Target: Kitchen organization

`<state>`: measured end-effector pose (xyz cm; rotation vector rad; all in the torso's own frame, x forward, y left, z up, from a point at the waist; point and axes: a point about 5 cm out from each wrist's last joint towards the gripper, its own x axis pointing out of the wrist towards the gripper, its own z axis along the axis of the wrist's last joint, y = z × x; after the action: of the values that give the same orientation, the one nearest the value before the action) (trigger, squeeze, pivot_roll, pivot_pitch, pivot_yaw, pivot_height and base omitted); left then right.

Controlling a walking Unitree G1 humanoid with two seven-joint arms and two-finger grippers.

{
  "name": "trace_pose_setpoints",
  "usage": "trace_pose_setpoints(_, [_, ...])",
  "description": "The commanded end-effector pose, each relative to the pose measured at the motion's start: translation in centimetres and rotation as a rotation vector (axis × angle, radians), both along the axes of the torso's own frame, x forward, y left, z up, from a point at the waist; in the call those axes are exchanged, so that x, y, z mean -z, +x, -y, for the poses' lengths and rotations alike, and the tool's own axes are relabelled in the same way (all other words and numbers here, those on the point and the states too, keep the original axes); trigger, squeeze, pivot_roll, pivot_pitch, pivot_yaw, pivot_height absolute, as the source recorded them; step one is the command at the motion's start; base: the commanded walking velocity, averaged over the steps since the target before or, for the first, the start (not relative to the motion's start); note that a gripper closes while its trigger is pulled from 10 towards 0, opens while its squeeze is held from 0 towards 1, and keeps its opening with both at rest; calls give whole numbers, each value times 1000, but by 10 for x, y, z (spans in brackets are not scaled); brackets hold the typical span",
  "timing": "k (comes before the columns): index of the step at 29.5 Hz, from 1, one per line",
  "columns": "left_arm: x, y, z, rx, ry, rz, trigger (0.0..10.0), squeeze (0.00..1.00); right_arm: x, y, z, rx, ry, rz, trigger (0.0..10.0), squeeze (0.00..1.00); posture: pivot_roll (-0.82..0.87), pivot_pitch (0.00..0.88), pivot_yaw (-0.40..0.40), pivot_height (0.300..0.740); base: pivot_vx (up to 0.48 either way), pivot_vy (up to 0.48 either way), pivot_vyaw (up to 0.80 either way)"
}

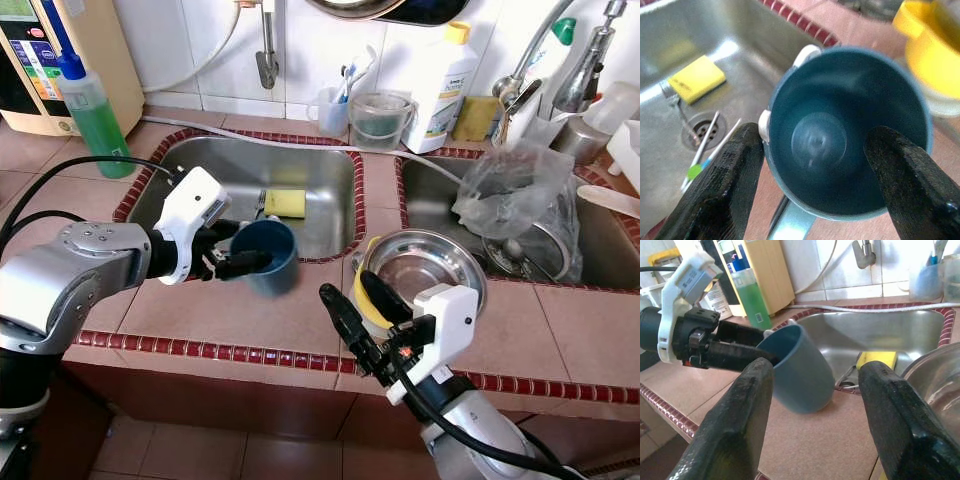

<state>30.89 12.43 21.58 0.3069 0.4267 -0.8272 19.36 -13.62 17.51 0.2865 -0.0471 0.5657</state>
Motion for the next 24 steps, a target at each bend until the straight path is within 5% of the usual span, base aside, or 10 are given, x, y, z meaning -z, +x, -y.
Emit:
trace_pose_setpoints(1, [0, -2, 3, 32, 21, -4, 10000, 0, -5, 0, 1, -2, -1, 18, 10000, 0, -63, 78, 0, 740, 0, 0, 0])
trace_pose_setpoints(7, [3, -6, 1, 70, 40, -9, 10000, 0, -6, 1, 3, 1, -7, 22, 10000, 0, -62, 79, -2, 740, 0, 0, 0])
trace_pose_setpoints(8, [4, -7, 0, 78, 42, -15, 7529, 0, -6, 1, 4, 3, -7, 23, 10000, 0, -62, 79, -2, 740, 0, 0, 0])
trace_pose_setpoints(9, [7, -8, -1, 86, 48, -25, 78, 0, -6, 2, 5, 8, -9, 25, 10000, 0, -58, 82, -1, 740, 0, 0, 0])
trace_pose_setpoints(24, [10, -11, -3, 118, 60, -41, 0, 0, -7, 5, 9, 34, -15, 30, 10000, 0, -61, 92, 2, 740, 0, 0, 0])
